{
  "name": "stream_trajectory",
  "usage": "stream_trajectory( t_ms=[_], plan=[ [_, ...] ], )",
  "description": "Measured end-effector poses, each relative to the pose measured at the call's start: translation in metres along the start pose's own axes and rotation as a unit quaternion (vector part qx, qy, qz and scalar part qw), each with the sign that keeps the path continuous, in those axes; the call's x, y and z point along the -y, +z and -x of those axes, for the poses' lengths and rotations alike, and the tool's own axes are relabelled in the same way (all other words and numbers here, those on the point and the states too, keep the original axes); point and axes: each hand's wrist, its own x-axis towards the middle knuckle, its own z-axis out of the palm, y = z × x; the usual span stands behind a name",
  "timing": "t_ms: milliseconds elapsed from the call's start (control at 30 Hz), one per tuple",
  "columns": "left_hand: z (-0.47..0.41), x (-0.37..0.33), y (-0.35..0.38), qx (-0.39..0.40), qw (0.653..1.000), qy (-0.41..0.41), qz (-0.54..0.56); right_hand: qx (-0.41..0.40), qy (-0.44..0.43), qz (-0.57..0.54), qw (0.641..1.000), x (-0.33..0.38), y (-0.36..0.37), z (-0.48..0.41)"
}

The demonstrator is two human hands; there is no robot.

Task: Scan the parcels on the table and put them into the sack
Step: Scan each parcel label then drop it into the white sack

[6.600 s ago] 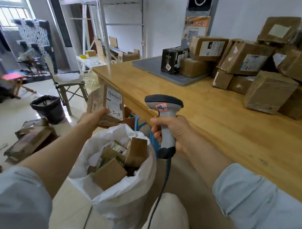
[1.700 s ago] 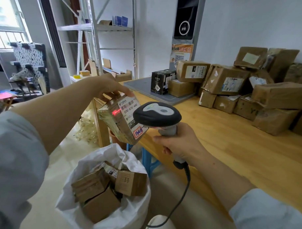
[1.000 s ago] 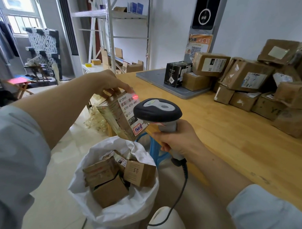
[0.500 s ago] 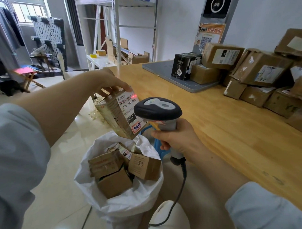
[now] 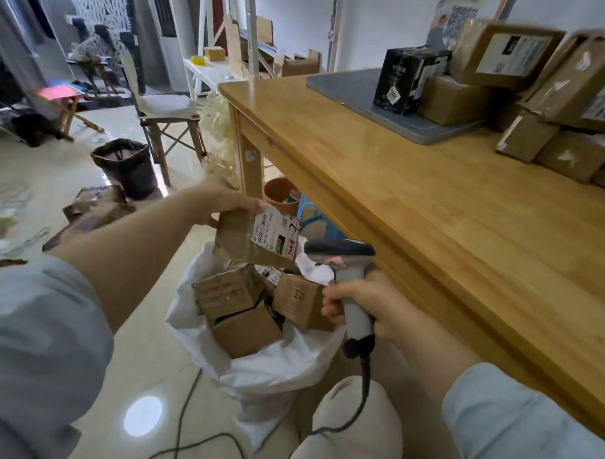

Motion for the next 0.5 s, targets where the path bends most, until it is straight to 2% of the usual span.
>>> stream_trajectory(
  t_ms=[100,167,267,367,500],
  plan=[
    [-0.018,0.025,0.026,-0.014,1.000,-0.017,0.008,-0.003,0.103,-0.057,0.993,-0.021,0.001,-0.021],
    [-0.027,0.039,0.044,-0.027,0.999,-0.019,0.012,-0.027,0.139,-0.077,0.987,-0.036,0.000,-0.039],
    [-0.046,0.057,0.072,-0.077,0.997,-0.020,-0.017,-0.064,0.161,-0.101,0.980,-0.056,-0.005,-0.067],
    [-0.057,0.068,0.098,-0.085,0.992,-0.010,-0.092,-0.087,0.185,-0.101,0.974,-0.076,-0.008,-0.091],
    [-0.070,0.079,0.125,-0.096,0.988,-0.013,-0.117,-0.118,0.202,-0.133,0.963,-0.102,-0.010,-0.109]
  ],
)
